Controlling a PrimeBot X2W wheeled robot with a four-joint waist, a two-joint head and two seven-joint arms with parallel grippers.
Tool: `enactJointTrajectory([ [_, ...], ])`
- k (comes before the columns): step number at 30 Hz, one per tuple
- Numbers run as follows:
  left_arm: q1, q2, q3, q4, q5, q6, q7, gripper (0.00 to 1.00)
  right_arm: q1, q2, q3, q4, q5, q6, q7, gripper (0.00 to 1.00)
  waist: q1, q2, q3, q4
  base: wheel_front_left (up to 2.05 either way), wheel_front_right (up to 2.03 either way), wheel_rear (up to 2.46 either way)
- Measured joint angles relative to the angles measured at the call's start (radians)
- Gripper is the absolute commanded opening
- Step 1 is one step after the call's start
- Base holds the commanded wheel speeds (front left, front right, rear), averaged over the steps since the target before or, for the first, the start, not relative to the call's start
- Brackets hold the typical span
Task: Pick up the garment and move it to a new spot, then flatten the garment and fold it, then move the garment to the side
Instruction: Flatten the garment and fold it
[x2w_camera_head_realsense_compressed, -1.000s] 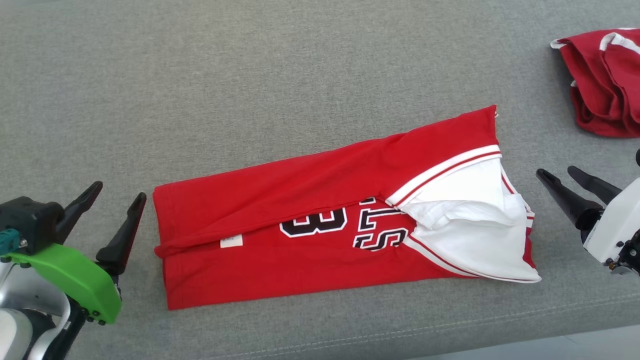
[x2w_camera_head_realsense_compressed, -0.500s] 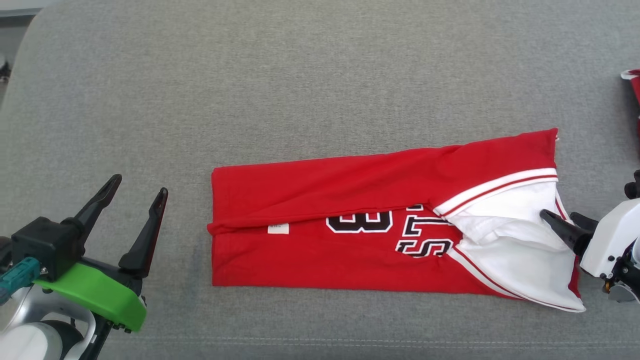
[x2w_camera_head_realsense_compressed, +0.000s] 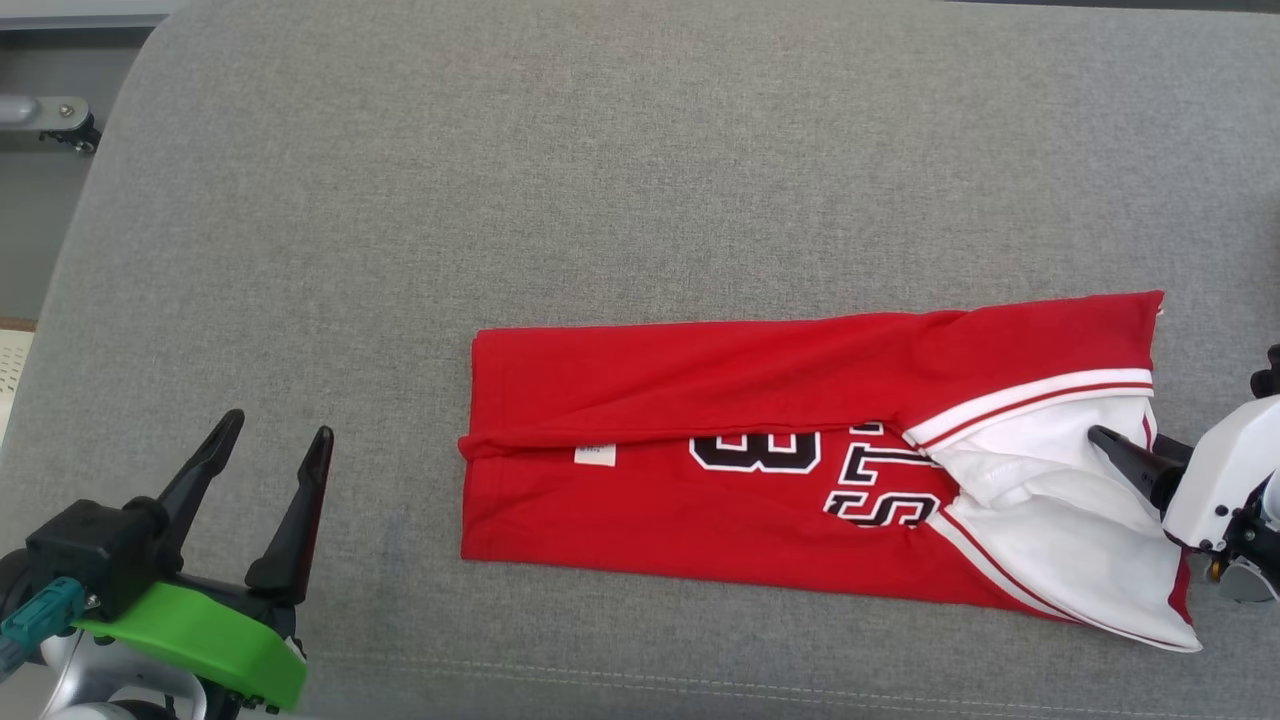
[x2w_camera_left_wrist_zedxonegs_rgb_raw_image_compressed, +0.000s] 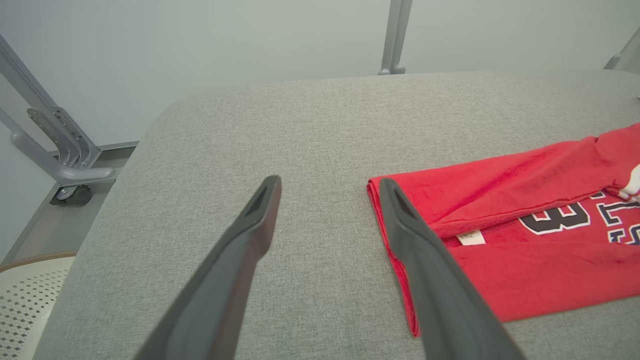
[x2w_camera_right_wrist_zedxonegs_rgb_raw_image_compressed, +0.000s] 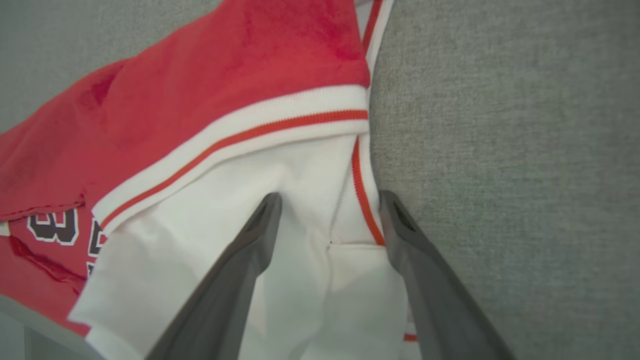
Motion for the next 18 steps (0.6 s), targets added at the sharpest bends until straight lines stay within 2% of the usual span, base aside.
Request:
enactJointTrajectory([
  [8, 0.026, -0.017, 0.017, -0.007, 0.008, 0.0, -0.001, 1.0, -0.021, 0.029, -0.019, 0.059, 0.016, 0.0, 0.001, 1.0, 0.0, 0.0, 0.009, 0.005, 0.0, 0.0, 0.0],
  [9, 0.028, -0.019, 0.019, -0.008, 0.011, 0.0, -0.004, 1.0, -0.025, 0.035, -0.021, 0.066, 0.021, 0.0, 0.001, 0.7, 0.0001, 0.0, 0.01, 0.005, 0.0, 0.0, 0.0],
  [11, 0.03, -0.028, 0.026, -0.011, 0.015, 0.0, -0.009, 1.0, -0.03, 0.047, -0.022, 0.077, 0.027, 0.0, -0.003, 0.0, 0.0, 0.0, 0.01, 0.005, 0.0, 0.0, 0.0],
  [14, 0.035, -0.043, 0.031, -0.012, 0.02, 0.0, -0.009, 1.0, -0.036, 0.073, -0.031, 0.093, 0.044, 0.002, -0.017, 0.0, 0.0, -0.0001, 0.004, 0.005, 0.0, 0.0, 0.0],
  [18, 0.048, -0.047, 0.058, -0.013, 0.029, 0.0, -0.01, 1.0, -0.049, 0.106, -0.039, 0.108, 0.073, 0.023, -0.027, 0.0, 0.0, -0.0001, 0.001, 0.004, 0.0, 0.0, 0.0],
])
